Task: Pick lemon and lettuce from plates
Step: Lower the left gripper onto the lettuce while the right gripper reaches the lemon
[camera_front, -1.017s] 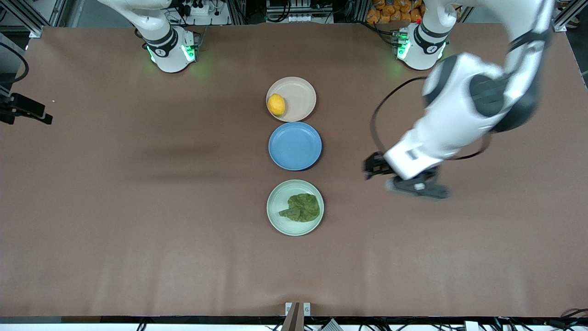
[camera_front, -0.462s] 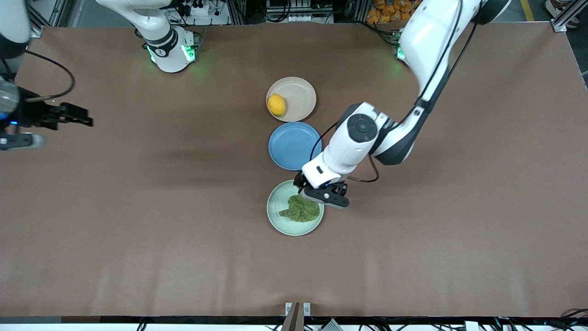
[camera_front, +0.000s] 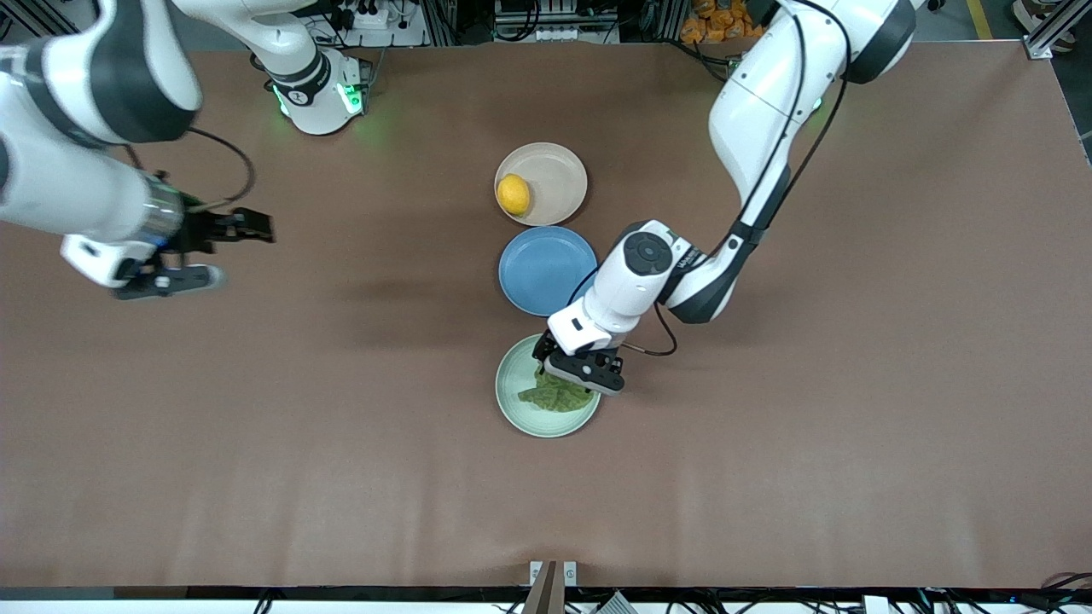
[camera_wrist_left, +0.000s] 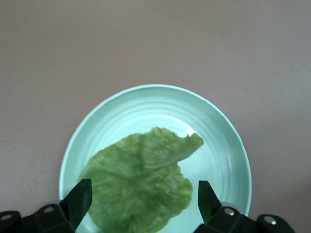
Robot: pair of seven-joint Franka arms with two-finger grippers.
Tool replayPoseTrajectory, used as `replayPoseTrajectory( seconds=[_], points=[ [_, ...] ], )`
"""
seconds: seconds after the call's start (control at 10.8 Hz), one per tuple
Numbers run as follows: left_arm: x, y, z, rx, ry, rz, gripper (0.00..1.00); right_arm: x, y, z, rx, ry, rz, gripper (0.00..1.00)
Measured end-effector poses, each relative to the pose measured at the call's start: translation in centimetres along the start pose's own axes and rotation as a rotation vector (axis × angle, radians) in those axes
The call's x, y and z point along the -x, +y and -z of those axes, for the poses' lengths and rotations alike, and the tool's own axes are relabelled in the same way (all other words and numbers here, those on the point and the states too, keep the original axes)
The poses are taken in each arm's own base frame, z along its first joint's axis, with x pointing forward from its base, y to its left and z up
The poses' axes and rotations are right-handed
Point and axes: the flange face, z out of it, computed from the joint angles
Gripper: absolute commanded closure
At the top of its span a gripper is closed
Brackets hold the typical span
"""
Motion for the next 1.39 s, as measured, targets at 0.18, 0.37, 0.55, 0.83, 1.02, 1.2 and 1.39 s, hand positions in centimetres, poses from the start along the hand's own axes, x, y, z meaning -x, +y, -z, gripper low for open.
replayPoseTrajectory(
  seconds=[0.18,0.37,0.55,0.83,1.02,1.2,1.39],
  points=[
    [0.7,1.4,-0.4,-0.025,0.003,-0.039,0.10,-1.0,-4.0,-2.7,-0.055,-0.043,-0.012,0.00],
    [1.4,1.9,-1.2,-0.063,0.006,-0.076,0.12,-2.2,-7.6,-5.4,-0.062,-0.070,-0.068,0.00],
    [1.8,1.9,-2.0,-0.062,0.039,-0.088,0.14,-2.2,-12.0,-8.0,-0.041,-0.065,-0.100,0.00],
    [1.6,1.9,-3.0,-0.050,0.069,-0.089,0.16,-1.2,-16.0,-9.6,-0.016,-0.070,-0.125,0.00],
    [1.5,2.2,-3.5,-0.046,0.074,-0.092,0.20,-0.9,-16.9,-11.0,-0.015,-0.077,-0.137,0.00],
    [1.6,2.1,-4.0,-0.048,0.073,-0.092,0.35,0.1,-20.3,-14.8,-0.005,-0.046,-0.169,0.00],
    [1.6,1.9,-4.3,-0.055,0.073,-0.095,0.51,2.1,-24.9,-18.3,0.013,-0.012,-0.182,0.00]
  ],
)
